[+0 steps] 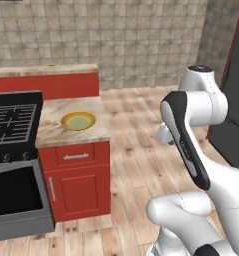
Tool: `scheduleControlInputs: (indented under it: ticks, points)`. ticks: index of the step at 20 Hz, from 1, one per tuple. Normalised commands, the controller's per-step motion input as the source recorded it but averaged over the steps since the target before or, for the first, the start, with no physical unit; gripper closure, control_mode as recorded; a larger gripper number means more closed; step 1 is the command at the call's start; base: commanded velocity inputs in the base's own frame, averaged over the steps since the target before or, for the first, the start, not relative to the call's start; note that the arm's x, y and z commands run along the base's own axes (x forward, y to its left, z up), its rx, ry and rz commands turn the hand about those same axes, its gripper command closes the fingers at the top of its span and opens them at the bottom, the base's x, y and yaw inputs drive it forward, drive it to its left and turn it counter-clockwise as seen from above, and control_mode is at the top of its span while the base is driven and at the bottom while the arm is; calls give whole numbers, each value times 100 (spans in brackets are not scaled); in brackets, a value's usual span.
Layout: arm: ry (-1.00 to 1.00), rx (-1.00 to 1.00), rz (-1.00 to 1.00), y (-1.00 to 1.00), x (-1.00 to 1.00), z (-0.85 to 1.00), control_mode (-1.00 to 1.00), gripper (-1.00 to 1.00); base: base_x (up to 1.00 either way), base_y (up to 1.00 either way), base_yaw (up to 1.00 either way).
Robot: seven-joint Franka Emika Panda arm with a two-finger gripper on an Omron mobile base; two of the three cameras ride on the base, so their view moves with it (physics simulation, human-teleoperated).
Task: Pick up the marshmallow and place it in the cup of hot chocolate on the dining counter.
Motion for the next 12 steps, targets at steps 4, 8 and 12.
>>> scheduleControlInputs:
  ticks: [4,8,12]
  points:
    - [0,0,0,0,0,0,100,100,49,-100,0]
    - [0,0,0,0,0,0,100,100,100,-97,0]
    - [0,0,0,0,0,0,100,100,100,-98,0]
